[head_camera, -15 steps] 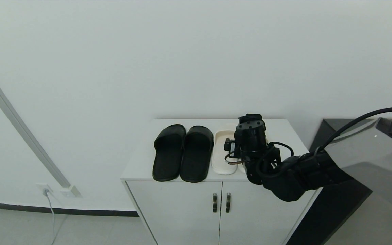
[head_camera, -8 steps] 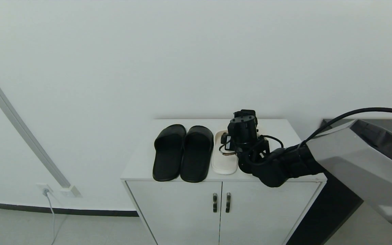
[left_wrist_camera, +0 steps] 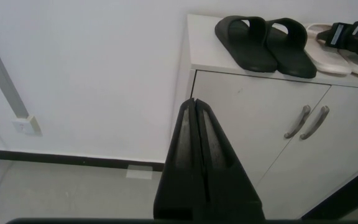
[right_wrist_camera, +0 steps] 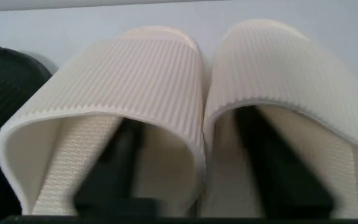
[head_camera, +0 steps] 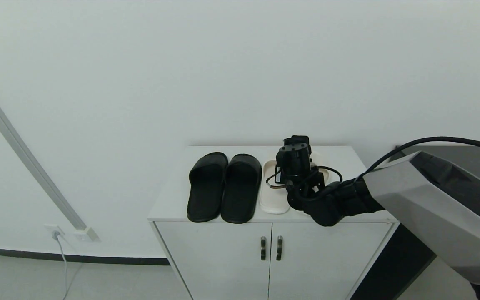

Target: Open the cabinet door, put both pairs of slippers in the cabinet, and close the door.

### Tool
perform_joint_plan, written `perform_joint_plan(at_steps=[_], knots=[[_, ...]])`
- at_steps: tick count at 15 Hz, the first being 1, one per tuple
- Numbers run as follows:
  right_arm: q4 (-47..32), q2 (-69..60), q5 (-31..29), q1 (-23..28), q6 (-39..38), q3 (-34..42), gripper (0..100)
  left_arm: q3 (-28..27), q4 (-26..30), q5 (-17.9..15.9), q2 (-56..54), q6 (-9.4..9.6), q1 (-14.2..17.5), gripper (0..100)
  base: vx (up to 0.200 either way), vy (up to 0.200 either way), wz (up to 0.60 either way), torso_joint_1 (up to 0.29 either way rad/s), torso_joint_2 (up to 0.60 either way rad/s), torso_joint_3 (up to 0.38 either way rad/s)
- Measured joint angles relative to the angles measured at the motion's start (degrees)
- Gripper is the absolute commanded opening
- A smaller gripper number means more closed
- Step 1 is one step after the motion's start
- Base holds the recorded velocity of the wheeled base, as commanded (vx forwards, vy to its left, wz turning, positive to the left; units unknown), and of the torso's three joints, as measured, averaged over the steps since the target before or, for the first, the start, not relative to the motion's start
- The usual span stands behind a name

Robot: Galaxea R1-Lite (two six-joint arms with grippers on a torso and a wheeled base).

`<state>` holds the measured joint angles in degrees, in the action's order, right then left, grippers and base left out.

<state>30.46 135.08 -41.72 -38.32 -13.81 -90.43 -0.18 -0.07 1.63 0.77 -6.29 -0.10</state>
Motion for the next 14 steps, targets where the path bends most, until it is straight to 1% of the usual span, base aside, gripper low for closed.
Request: perform_joint_plan(at_steps=[6,8,10,11,12,14], knots=[[-0.1,-0.8,0.1,-0.1,0.8,0.3,0,0.0,0.0,0.0,0.0,-0.02,0.0,0,0.000,0.000,0.00,0.000,0.00,0.000],[0.0,-2.3,0.1,-0.2,1.9,1.8,0,0.0,0.0,0.0,0.0,-0.02,0.0,0,0.000,0.000,0.00,0.000,0.00,0.000],[0.2,-5.0,0.6,-0.3,3.3,4.9,0,0.0,0.0,0.0,-0.2,0.02,0.0,0,0.000,0.000,0.00,0.000,0.00,0.000],[0.6,-7.4,2.0,-0.5,4.0,7.8,0,0.0,0.0,0.0,-0.3,0.02,0.0,0,0.000,0.000,0.00,0.000,0.00,0.000],[1.1,-10.3,4.9,-0.9,4.9,11.8,0,0.0,0.0,0.0,-0.4,0.05,0.1,0,0.000,0.000,0.00,0.000,0.00,0.000],[3.4,-16.0,12.4,-1.4,7.4,20.2,0,0.0,-0.1,0.1,-0.5,0.05,0.1,0,0.000,0.000,0.00,0.000,0.00,0.000]])
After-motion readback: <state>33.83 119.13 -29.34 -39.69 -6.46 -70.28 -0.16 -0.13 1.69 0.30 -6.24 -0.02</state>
